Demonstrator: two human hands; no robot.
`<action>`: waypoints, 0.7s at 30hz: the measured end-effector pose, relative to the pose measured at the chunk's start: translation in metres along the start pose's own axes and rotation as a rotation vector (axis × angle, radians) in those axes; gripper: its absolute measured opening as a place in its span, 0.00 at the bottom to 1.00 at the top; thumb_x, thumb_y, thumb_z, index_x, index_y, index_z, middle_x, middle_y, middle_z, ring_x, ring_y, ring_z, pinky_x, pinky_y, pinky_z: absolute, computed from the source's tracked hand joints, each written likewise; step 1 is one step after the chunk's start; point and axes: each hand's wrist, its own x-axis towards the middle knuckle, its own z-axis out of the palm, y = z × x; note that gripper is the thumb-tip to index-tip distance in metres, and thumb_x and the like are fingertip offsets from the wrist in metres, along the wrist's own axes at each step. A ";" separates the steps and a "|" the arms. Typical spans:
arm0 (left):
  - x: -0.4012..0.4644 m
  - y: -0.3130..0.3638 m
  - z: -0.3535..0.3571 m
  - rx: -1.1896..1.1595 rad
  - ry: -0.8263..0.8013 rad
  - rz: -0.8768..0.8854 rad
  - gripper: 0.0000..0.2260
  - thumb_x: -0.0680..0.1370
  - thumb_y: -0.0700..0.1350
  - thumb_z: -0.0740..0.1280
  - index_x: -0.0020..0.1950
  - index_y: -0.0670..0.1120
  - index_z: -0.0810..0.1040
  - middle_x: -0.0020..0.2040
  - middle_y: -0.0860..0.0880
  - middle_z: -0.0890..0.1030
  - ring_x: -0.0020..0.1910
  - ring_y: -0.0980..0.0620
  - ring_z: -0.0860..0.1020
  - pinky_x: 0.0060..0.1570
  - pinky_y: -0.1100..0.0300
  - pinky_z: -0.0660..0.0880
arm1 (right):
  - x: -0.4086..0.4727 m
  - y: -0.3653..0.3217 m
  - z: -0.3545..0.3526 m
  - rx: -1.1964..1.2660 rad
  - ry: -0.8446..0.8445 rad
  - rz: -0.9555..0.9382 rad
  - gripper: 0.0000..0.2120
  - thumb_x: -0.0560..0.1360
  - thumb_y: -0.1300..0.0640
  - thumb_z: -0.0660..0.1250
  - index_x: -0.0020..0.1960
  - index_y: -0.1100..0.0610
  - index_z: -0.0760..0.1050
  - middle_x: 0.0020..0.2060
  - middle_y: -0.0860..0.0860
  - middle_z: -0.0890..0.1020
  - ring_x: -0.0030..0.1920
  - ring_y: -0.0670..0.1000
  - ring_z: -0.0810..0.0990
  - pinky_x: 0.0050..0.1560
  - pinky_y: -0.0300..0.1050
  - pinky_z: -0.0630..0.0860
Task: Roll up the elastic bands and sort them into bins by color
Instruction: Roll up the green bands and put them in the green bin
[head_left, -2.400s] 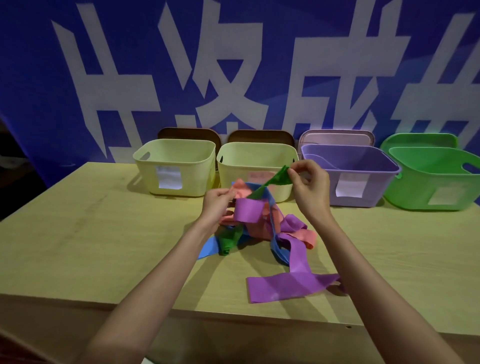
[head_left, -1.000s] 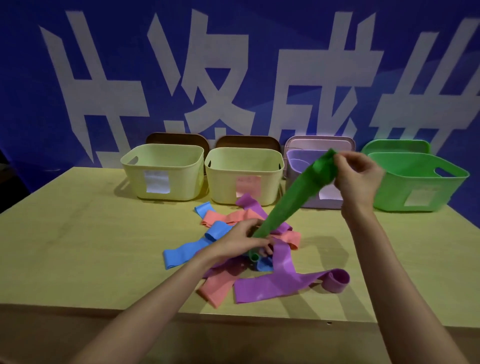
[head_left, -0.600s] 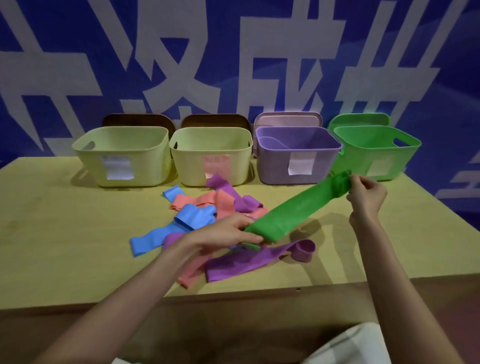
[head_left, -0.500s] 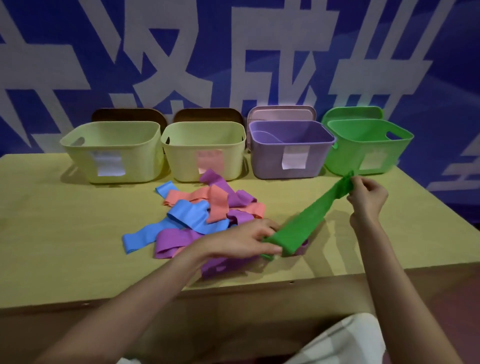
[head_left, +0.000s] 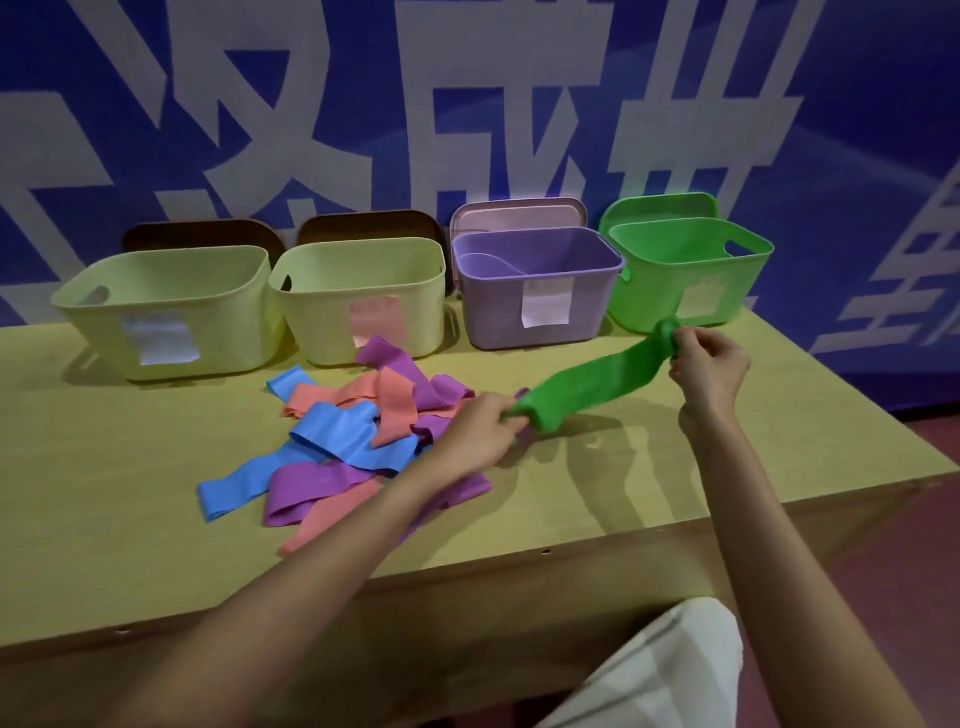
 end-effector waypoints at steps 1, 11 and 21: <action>0.006 -0.005 -0.006 -0.059 0.045 -0.049 0.06 0.77 0.38 0.65 0.46 0.37 0.81 0.43 0.38 0.82 0.41 0.50 0.76 0.44 0.55 0.72 | -0.001 -0.002 0.004 -0.002 -0.019 -0.005 0.07 0.76 0.64 0.64 0.51 0.66 0.78 0.32 0.51 0.75 0.29 0.45 0.70 0.26 0.33 0.67; 0.025 -0.022 -0.038 0.114 0.007 -0.120 0.09 0.78 0.41 0.67 0.54 0.40 0.82 0.65 0.37 0.72 0.69 0.43 0.66 0.62 0.59 0.63 | 0.022 -0.012 0.032 -0.137 -0.024 -0.145 0.05 0.76 0.63 0.66 0.50 0.61 0.79 0.42 0.53 0.80 0.43 0.48 0.78 0.48 0.41 0.76; -0.014 0.032 0.004 -0.361 -0.300 -0.147 0.09 0.73 0.36 0.72 0.52 0.41 0.81 0.47 0.46 0.83 0.45 0.50 0.81 0.52 0.55 0.77 | 0.070 -0.030 0.016 -0.318 -0.082 -0.158 0.07 0.75 0.62 0.69 0.53 0.61 0.81 0.45 0.52 0.81 0.46 0.48 0.80 0.42 0.35 0.77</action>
